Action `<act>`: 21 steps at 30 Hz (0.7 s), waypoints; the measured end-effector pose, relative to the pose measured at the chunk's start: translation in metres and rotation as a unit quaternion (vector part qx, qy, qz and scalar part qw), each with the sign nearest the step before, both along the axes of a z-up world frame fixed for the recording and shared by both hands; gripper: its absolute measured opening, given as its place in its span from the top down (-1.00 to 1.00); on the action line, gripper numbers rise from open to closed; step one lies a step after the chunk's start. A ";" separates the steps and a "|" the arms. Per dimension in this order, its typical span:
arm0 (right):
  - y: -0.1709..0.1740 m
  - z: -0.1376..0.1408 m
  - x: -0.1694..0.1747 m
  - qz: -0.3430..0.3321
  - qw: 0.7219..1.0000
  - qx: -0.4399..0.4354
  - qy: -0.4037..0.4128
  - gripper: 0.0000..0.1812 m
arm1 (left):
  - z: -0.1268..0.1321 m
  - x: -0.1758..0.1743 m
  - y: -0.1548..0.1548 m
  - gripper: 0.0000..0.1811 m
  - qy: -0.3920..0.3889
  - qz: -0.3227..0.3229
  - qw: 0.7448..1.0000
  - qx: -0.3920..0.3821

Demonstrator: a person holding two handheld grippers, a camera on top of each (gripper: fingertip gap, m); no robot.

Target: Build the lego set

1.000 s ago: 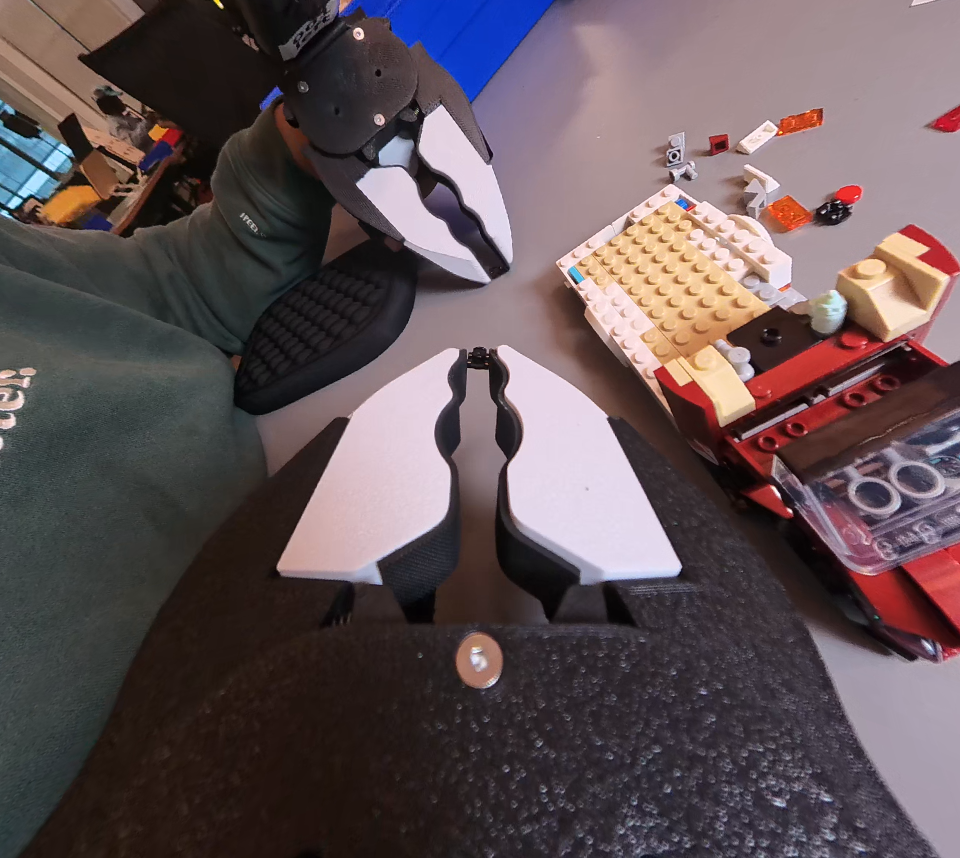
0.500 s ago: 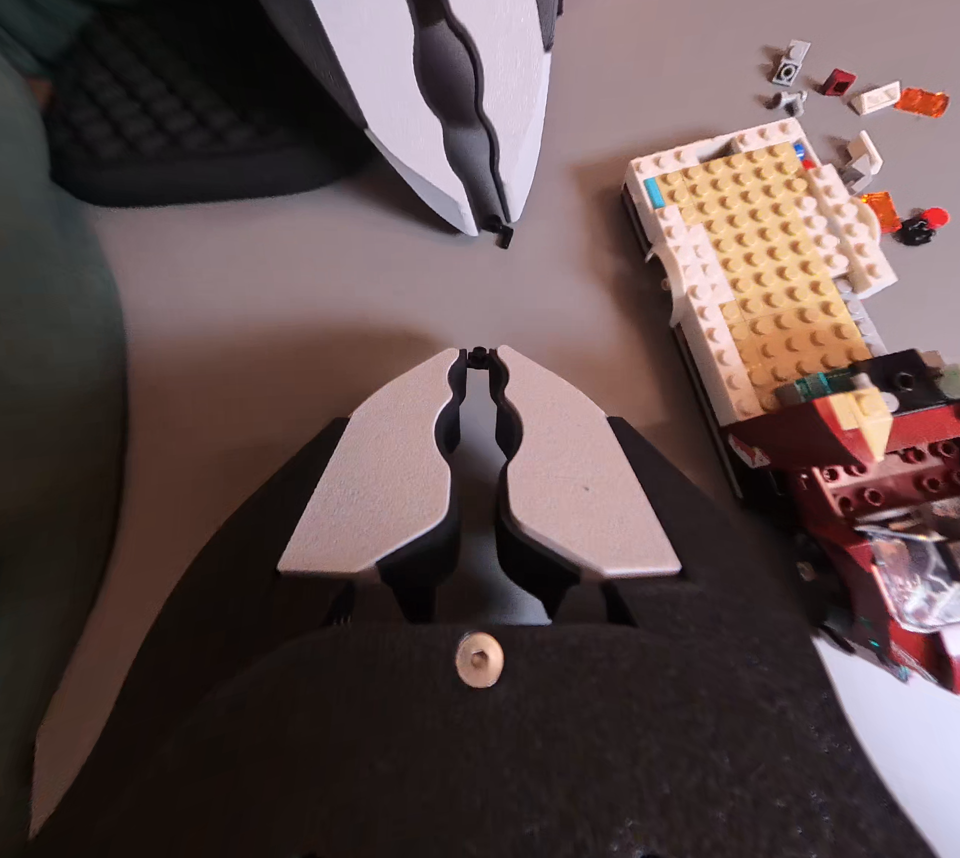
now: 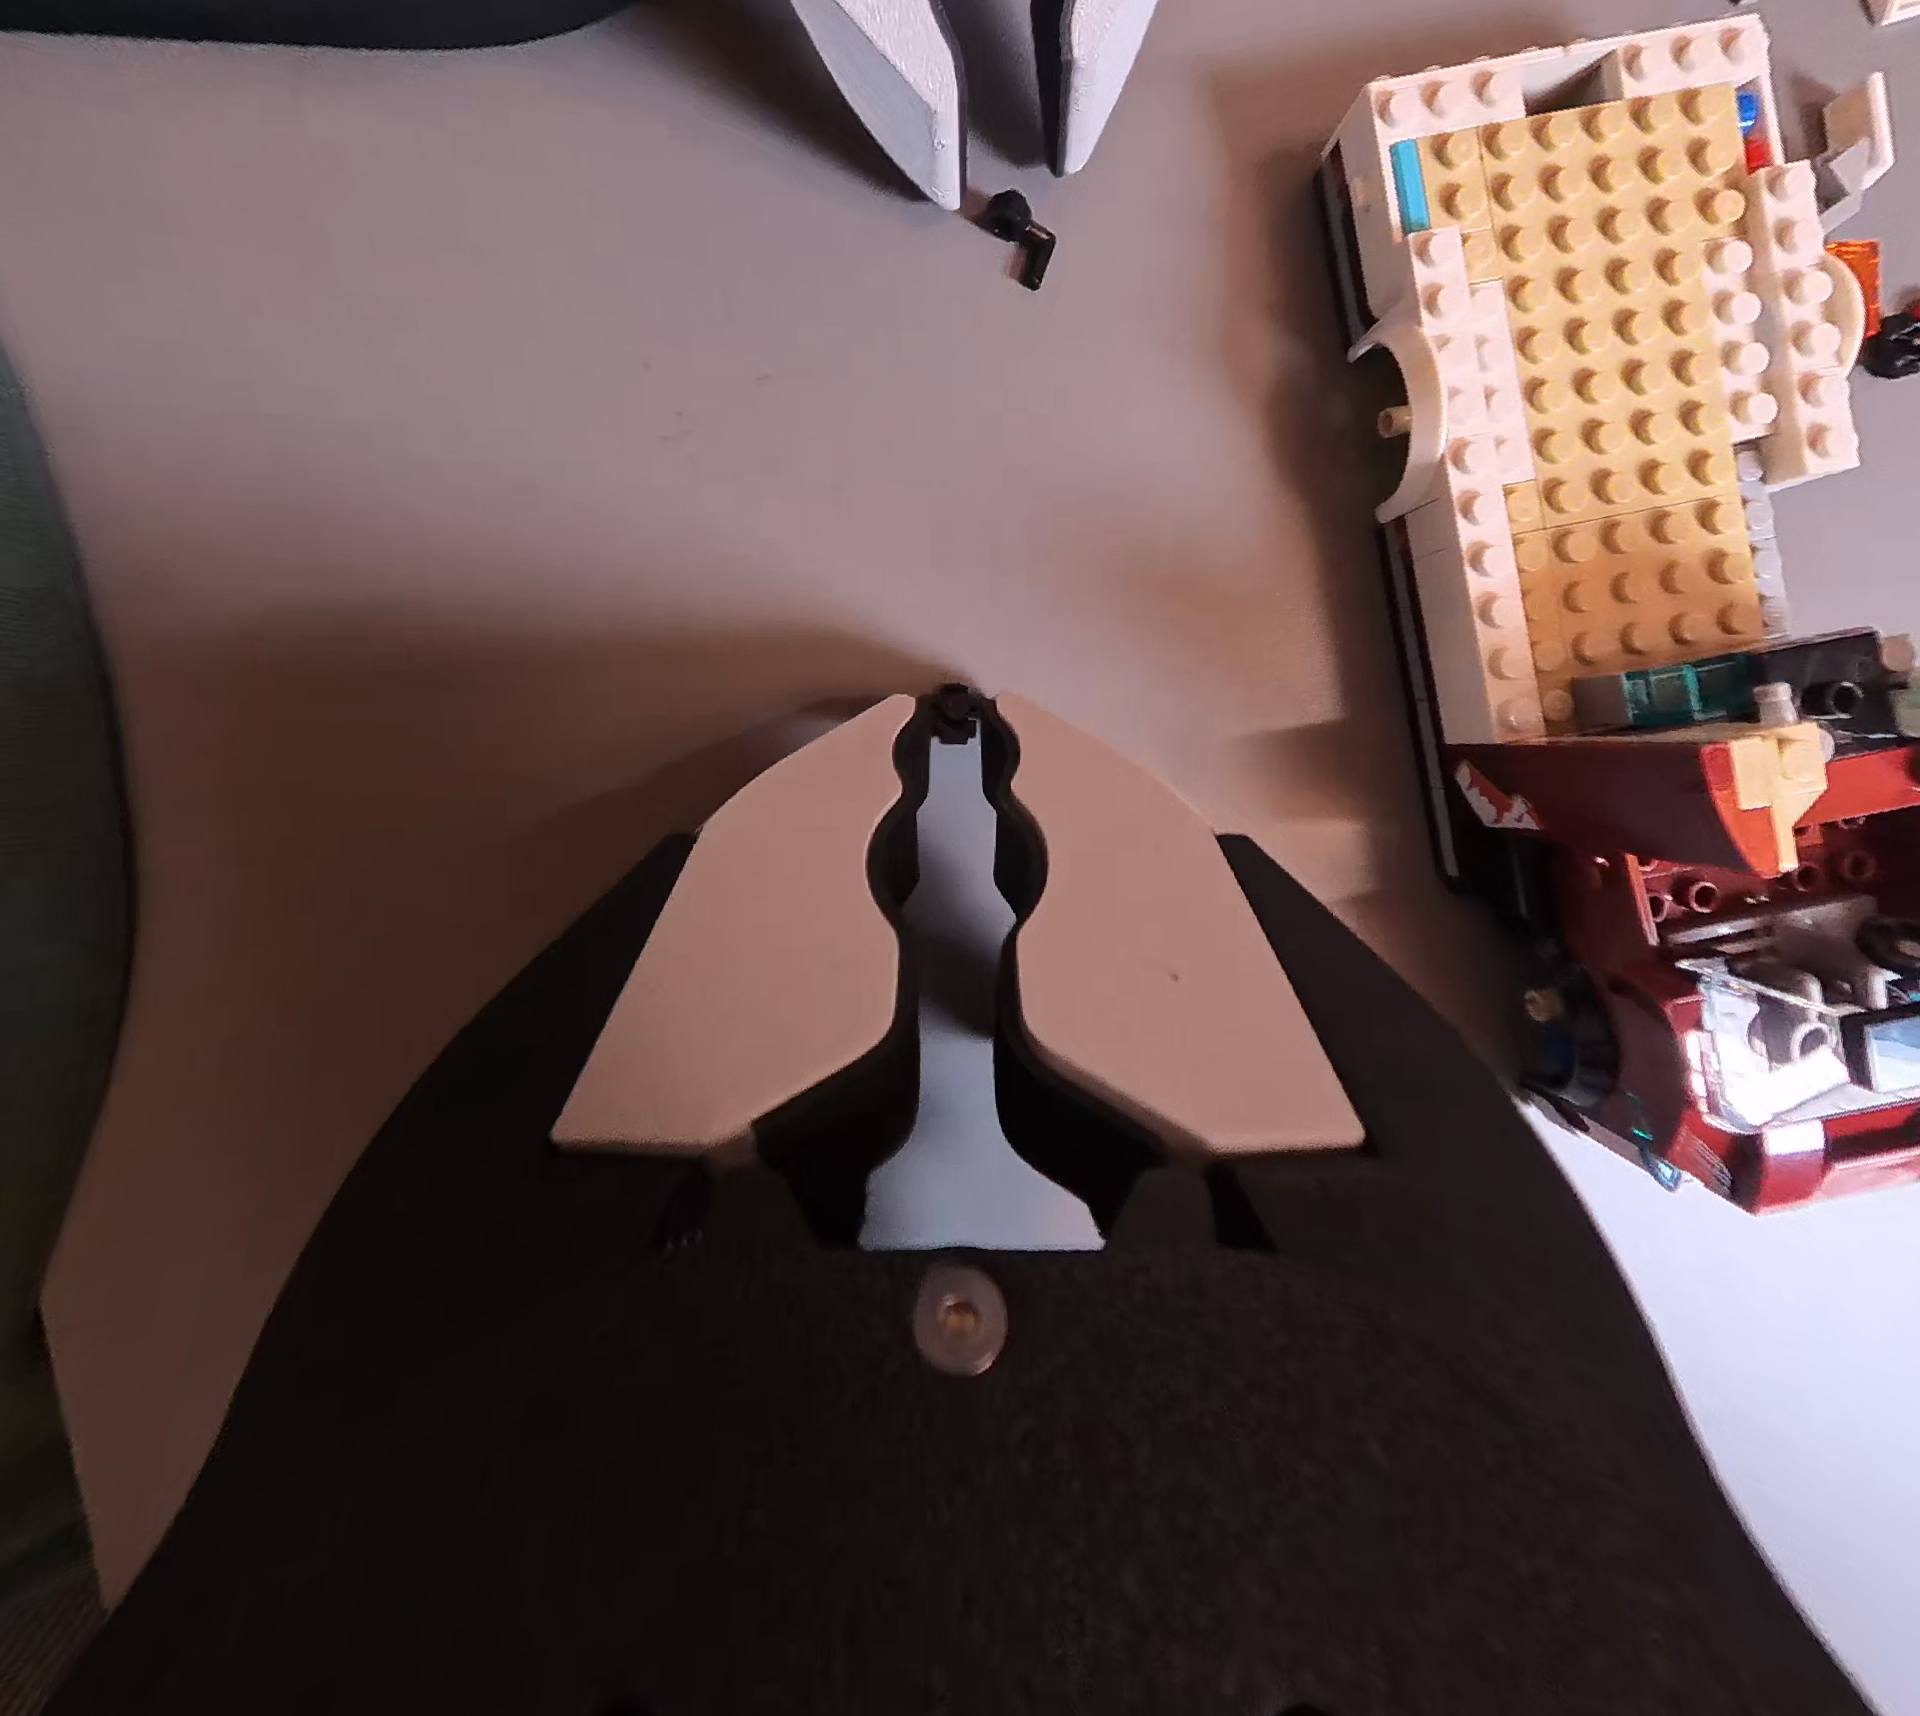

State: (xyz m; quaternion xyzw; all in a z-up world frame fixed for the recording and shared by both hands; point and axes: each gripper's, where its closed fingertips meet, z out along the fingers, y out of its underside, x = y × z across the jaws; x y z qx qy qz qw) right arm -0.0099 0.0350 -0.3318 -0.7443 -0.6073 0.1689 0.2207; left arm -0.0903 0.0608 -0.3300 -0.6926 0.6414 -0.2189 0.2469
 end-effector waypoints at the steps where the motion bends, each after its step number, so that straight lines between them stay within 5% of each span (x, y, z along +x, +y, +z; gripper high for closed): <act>1: 0.000 0.000 0.001 0.001 1.000 -0.001 -0.001 0.88 | -0.001 0.000 0.000 0.83 0.002 0.002 1.000 -0.002; 21: -0.006 0.000 0.007 0.007 1.000 -0.024 -0.002 0.89 | -0.001 0.008 -0.001 0.88 -0.016 0.022 0.999 -0.035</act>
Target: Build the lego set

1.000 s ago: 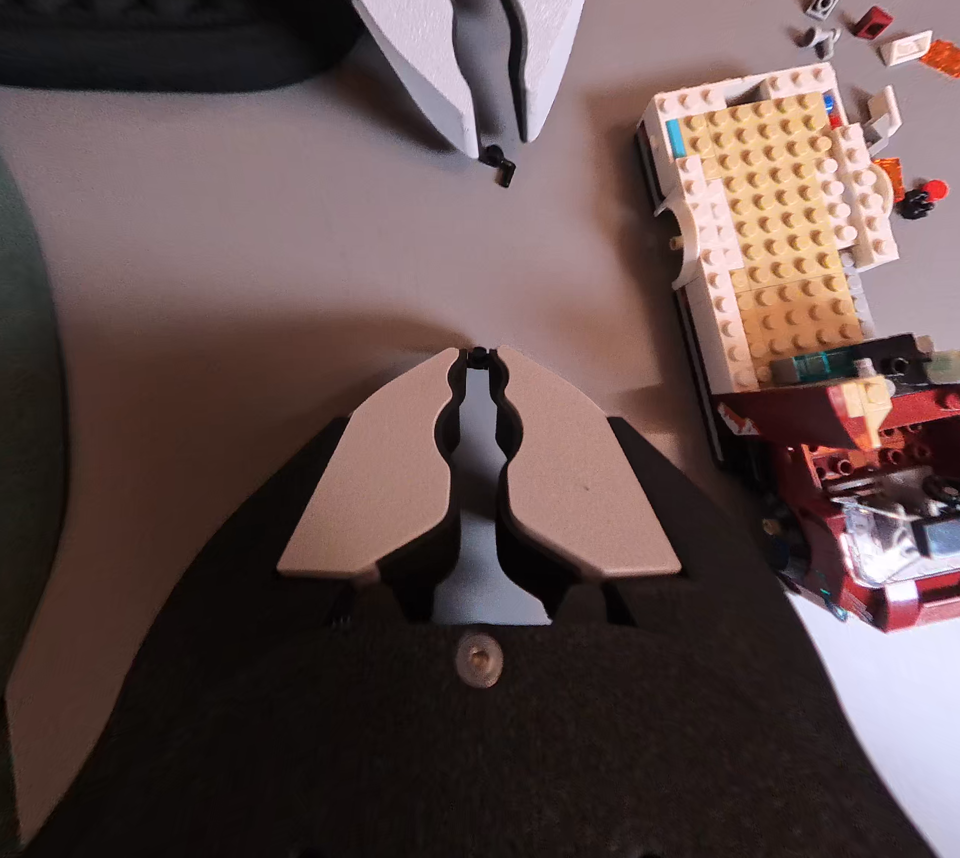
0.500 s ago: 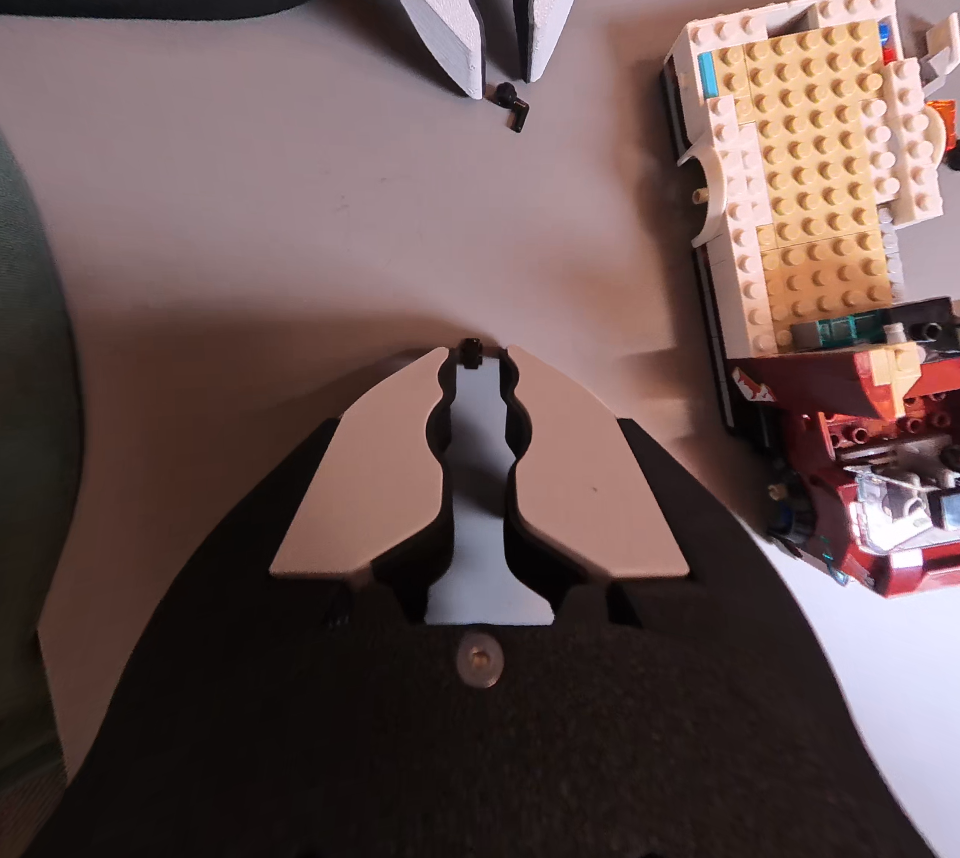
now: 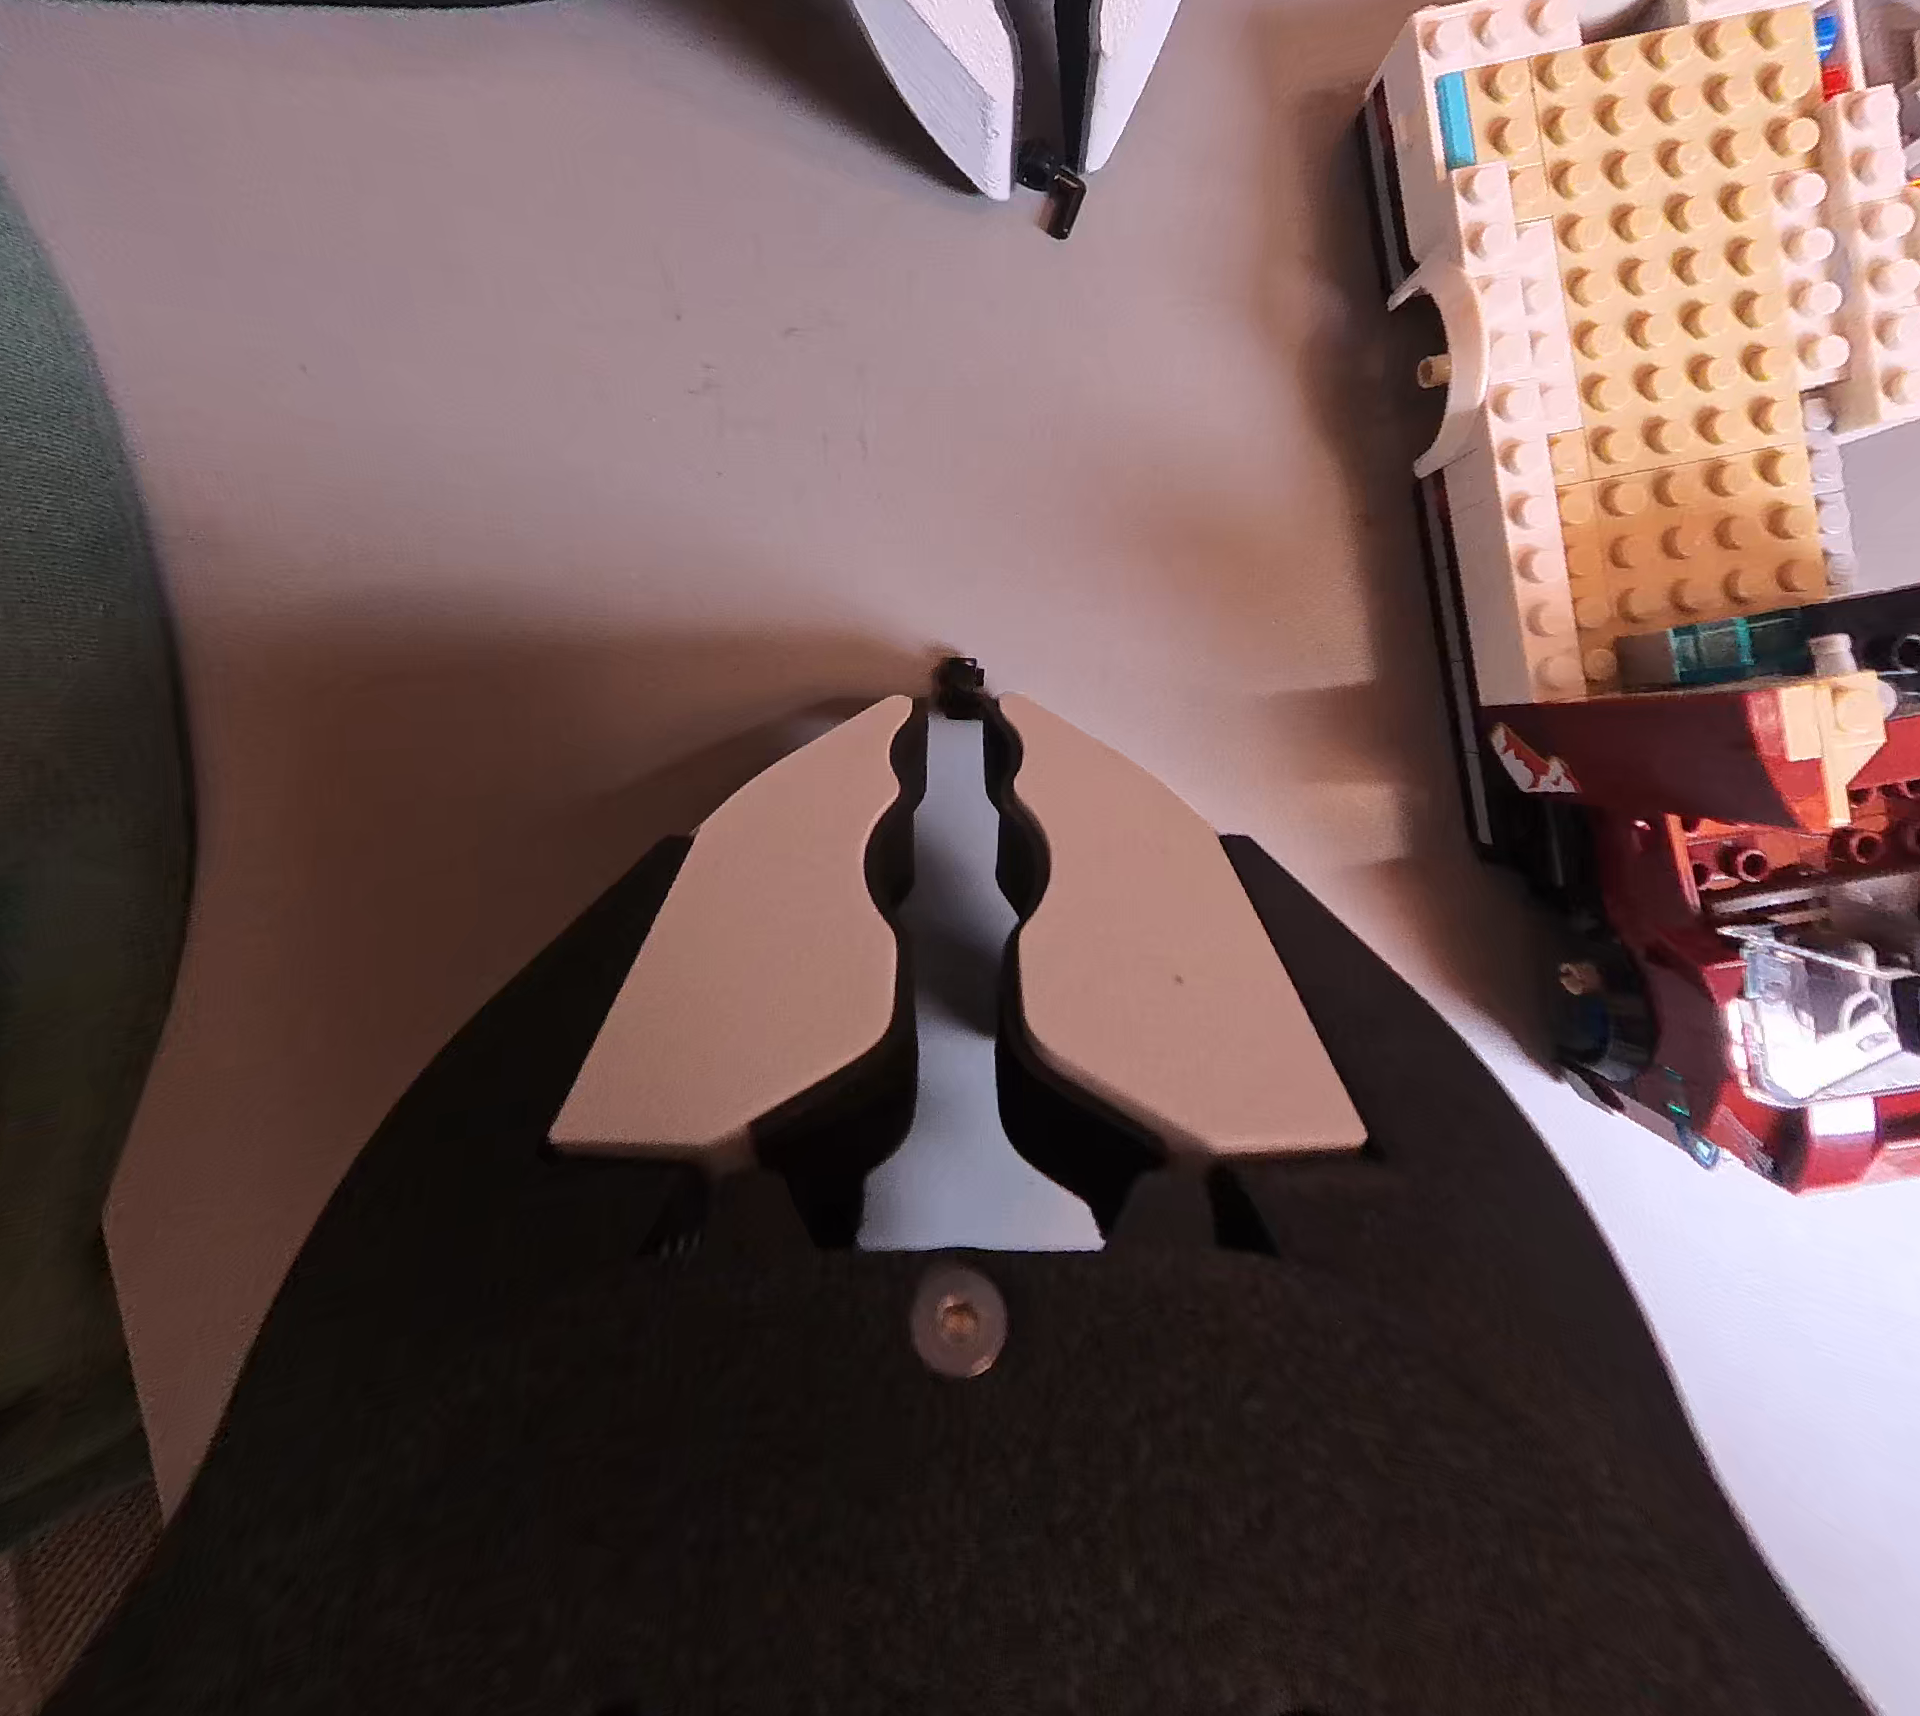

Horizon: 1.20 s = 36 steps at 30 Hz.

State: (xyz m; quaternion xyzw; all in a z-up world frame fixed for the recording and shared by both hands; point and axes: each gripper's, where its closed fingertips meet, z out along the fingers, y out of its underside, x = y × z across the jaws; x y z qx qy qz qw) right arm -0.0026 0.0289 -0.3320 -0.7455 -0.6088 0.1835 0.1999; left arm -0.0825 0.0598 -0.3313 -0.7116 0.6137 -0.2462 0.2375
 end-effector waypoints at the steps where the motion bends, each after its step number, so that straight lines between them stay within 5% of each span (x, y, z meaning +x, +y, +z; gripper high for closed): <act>1: 0.000 0.000 0.000 -0.001 1.000 0.000 0.000 0.89 | 0.000 0.000 0.000 0.89 0.000 0.000 1.000 0.002; 17: -0.021 0.003 -0.013 0.036 0.999 -0.032 0.022 0.87 | 0.000 0.000 0.000 0.88 0.001 -0.004 1.000 0.009; 36: -0.005 0.000 -0.005 0.014 1.000 -0.006 0.005 0.87 | 0.000 -0.002 -0.001 0.87 0.008 -0.005 1.000 0.013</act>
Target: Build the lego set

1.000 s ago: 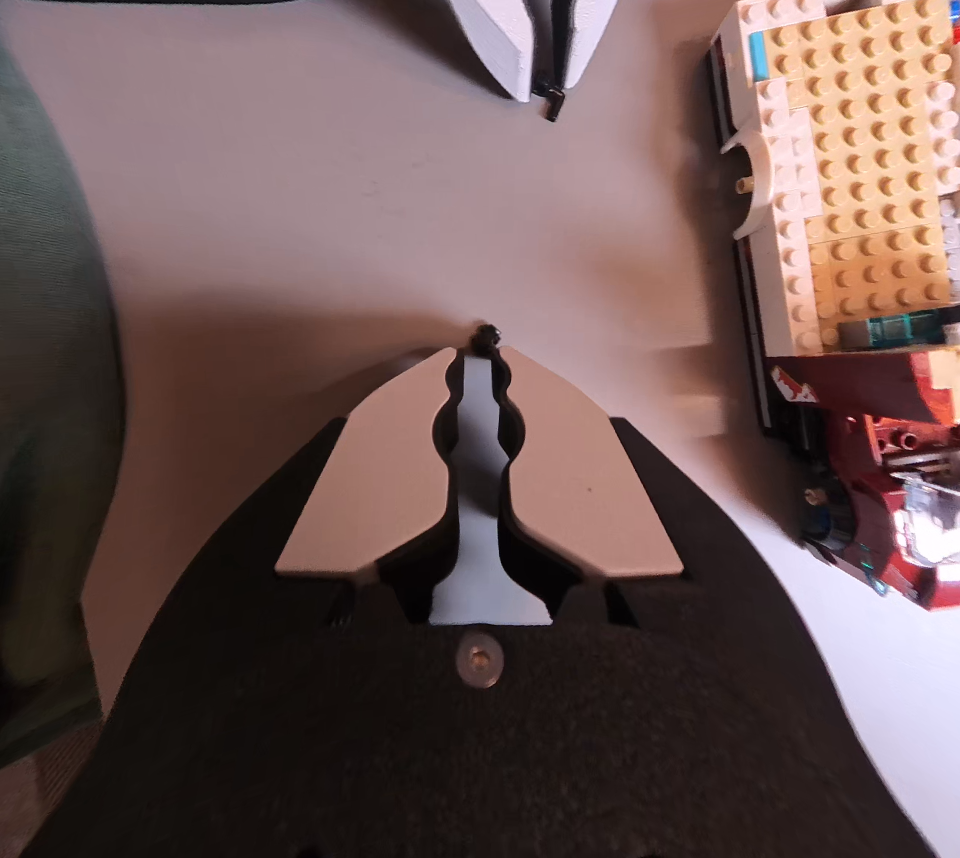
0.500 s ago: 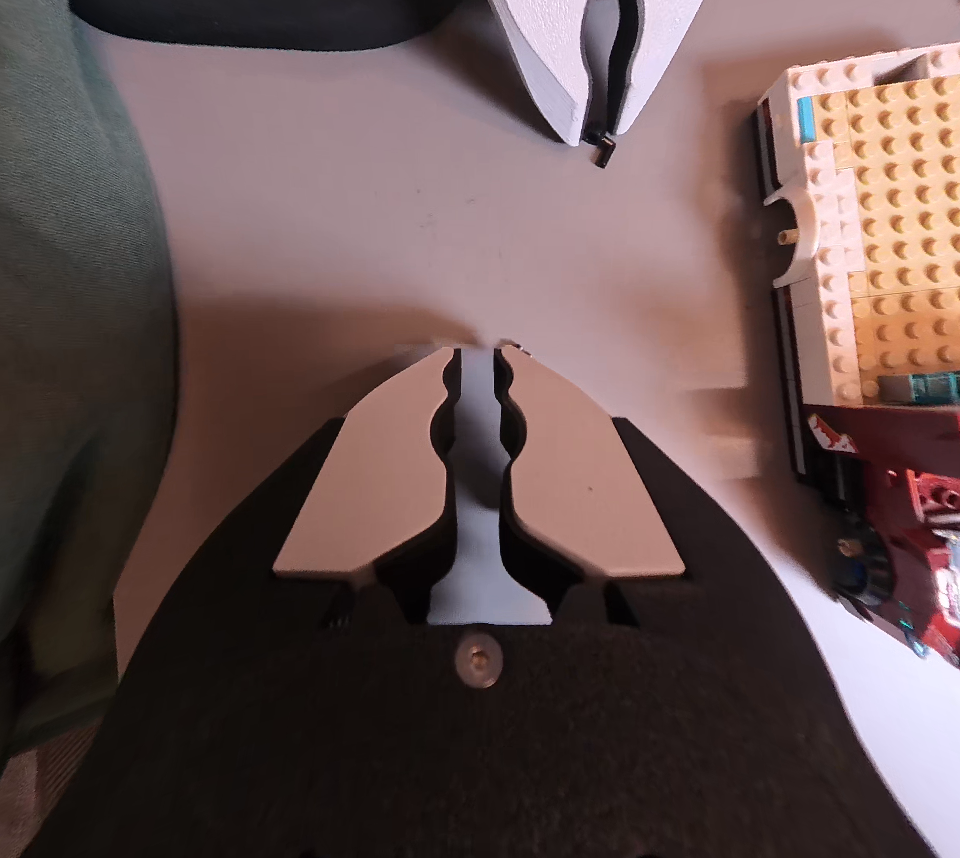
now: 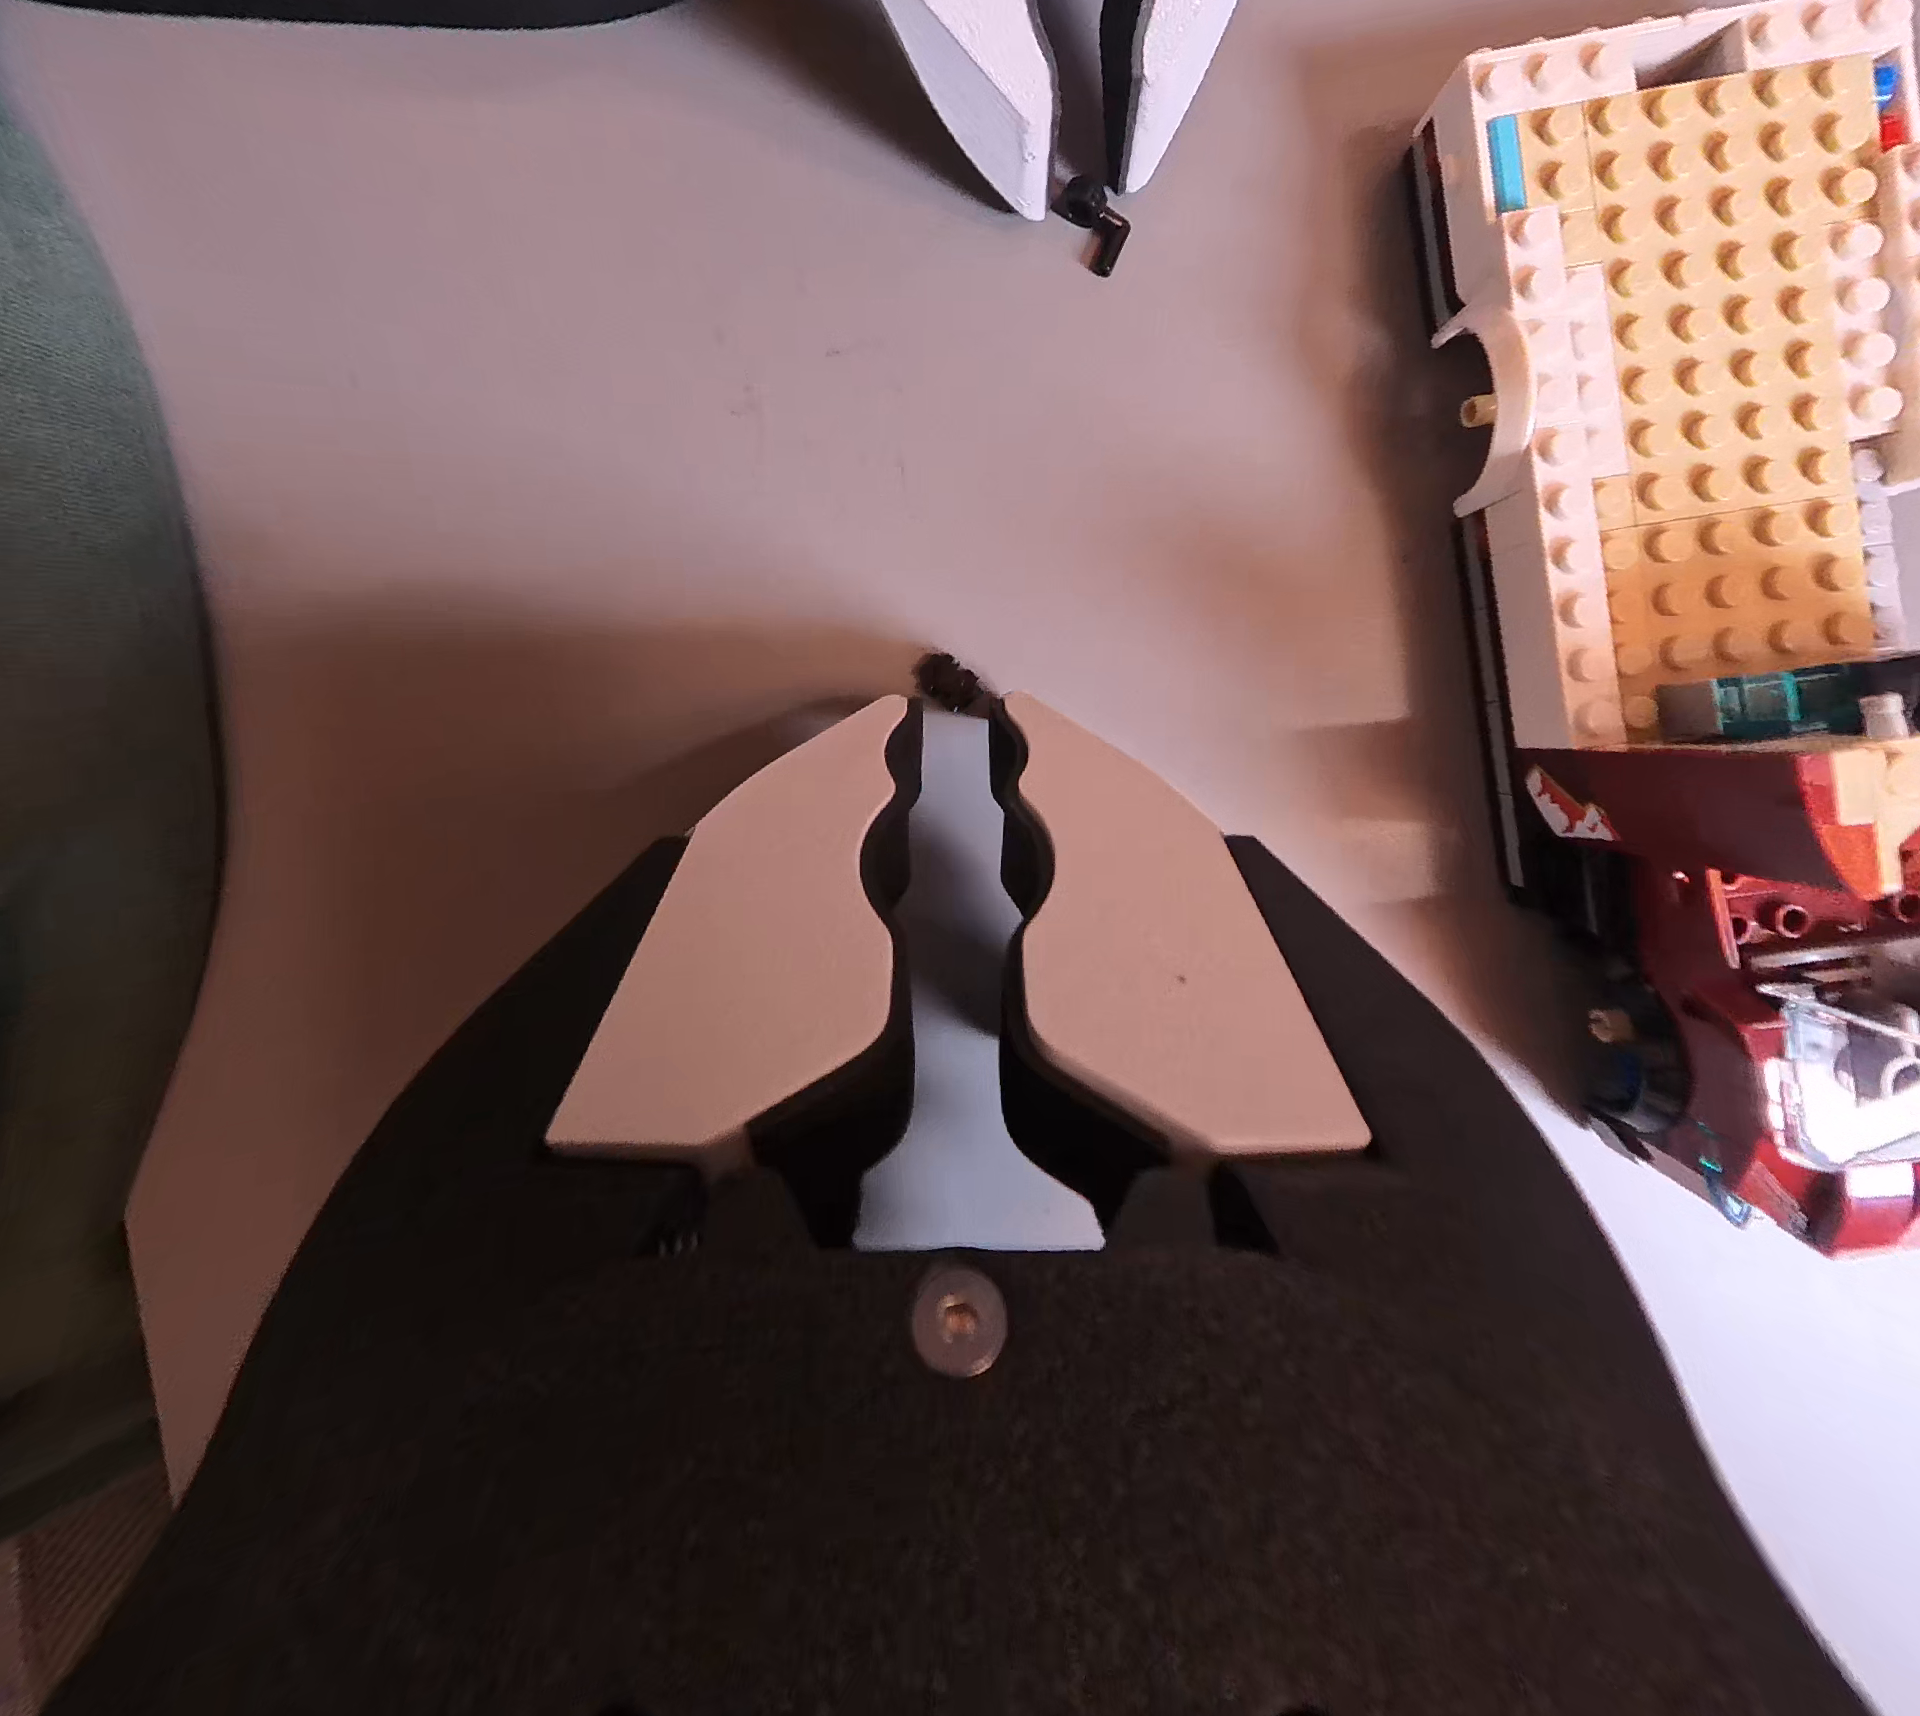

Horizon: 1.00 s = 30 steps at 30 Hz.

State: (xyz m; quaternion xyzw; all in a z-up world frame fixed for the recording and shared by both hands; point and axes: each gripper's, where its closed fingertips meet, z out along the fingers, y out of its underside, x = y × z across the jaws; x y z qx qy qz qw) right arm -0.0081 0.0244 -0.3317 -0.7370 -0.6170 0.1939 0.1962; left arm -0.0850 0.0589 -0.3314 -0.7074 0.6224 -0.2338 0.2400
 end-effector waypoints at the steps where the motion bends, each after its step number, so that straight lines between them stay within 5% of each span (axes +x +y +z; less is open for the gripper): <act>1: 0.000 0.000 0.000 0.001 1.000 0.002 -0.002 0.87 | 0.000 0.000 0.000 0.88 0.000 0.000 1.000 0.000; 30: -0.016 0.002 0.005 0.026 0.999 -0.019 -0.017 0.88 | 0.000 0.003 0.000 0.91 -0.012 -0.001 1.000 0.001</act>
